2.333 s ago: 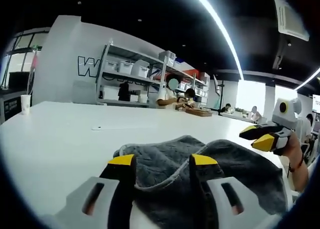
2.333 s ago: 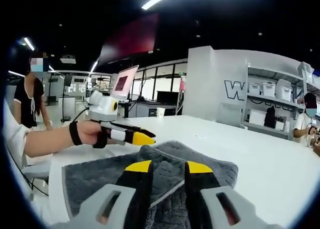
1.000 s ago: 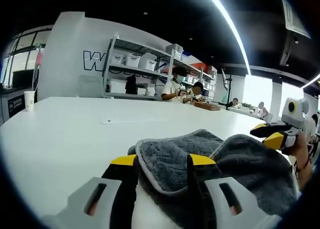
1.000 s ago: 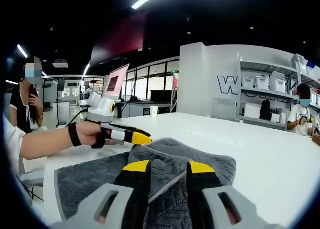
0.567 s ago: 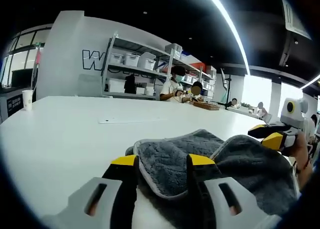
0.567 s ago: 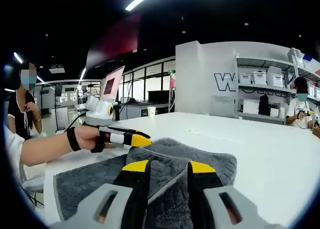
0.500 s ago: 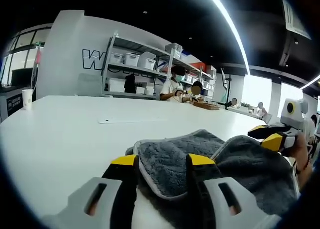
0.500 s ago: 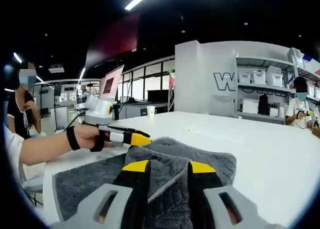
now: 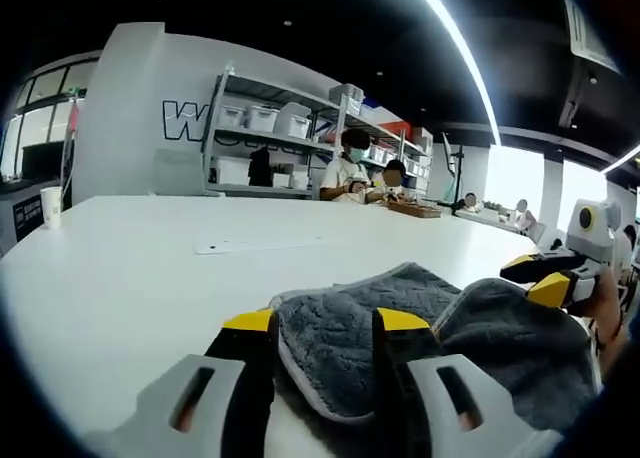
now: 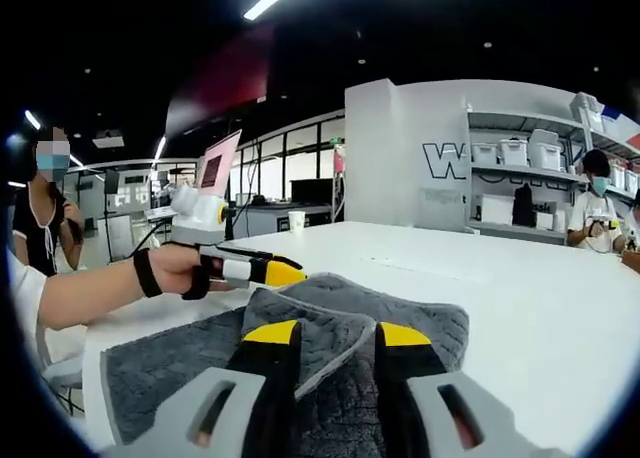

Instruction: Open the folded towel by lifting each exposed corner and separating the folded layers until the towel lies flat within the target outline without major curled edges

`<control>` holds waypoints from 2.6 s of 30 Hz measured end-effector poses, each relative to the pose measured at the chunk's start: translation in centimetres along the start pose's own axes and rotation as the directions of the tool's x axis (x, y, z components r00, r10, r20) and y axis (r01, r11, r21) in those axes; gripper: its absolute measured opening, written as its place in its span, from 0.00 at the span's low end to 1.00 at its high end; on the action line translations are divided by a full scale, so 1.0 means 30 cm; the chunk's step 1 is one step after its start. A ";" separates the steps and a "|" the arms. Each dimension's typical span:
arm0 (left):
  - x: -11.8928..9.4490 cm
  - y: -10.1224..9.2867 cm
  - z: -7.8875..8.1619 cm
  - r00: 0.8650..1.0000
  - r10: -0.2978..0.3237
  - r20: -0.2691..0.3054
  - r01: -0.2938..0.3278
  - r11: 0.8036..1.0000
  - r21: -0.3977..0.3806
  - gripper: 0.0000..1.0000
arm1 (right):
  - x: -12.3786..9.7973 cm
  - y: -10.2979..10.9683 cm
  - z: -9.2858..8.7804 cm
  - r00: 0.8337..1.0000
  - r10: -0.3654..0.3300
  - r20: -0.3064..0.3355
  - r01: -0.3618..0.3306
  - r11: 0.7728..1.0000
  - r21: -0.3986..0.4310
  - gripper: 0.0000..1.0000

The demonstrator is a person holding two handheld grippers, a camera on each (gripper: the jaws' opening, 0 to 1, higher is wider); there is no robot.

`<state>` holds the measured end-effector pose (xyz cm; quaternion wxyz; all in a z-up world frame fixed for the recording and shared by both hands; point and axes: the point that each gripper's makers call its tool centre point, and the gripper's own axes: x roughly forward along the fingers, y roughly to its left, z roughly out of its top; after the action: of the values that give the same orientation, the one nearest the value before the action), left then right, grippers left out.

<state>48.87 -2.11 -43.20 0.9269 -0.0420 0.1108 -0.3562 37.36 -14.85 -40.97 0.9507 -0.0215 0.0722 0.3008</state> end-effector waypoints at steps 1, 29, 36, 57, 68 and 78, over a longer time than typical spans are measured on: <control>0.002 0.002 0.001 1.000 0.000 -0.001 0.000 1.000 0.001 0.36 | 0.001 -0.001 -0.001 1.000 0.000 -0.001 0.000 1.000 -0.003 0.22; 0.035 0.045 -0.040 0.998 0.037 -0.045 -0.037 0.999 -0.013 0.35 | 0.024 -0.001 -0.022 1.000 0.013 -0.005 -0.013 0.997 0.072 0.26; 0.046 0.051 -0.047 0.998 0.046 -0.047 -0.046 0.999 -0.013 0.33 | 0.018 -0.003 -0.016 1.000 0.026 0.015 -0.028 0.993 0.113 0.28; 0.073 0.048 -0.074 0.997 0.049 -0.063 -0.051 0.998 -0.035 0.31 | 0.026 -0.034 -0.043 1.000 0.003 -0.004 -0.002 0.982 0.186 0.31; 0.066 0.051 -0.082 0.997 0.055 -0.056 -0.059 0.996 -0.068 0.20 | 0.037 -0.017 -0.058 0.999 0.035 -0.015 -0.031 0.977 0.210 0.22; 0.054 0.039 -0.076 0.998 0.053 -0.024 -0.055 0.995 -0.085 0.09 | 0.036 -0.021 -0.054 0.999 0.045 0.004 -0.045 0.965 0.260 0.09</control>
<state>50.27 -2.32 -45.88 0.9323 -0.0746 0.1372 -0.3263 38.40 -14.90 -42.74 0.9382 0.1046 0.1125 0.3101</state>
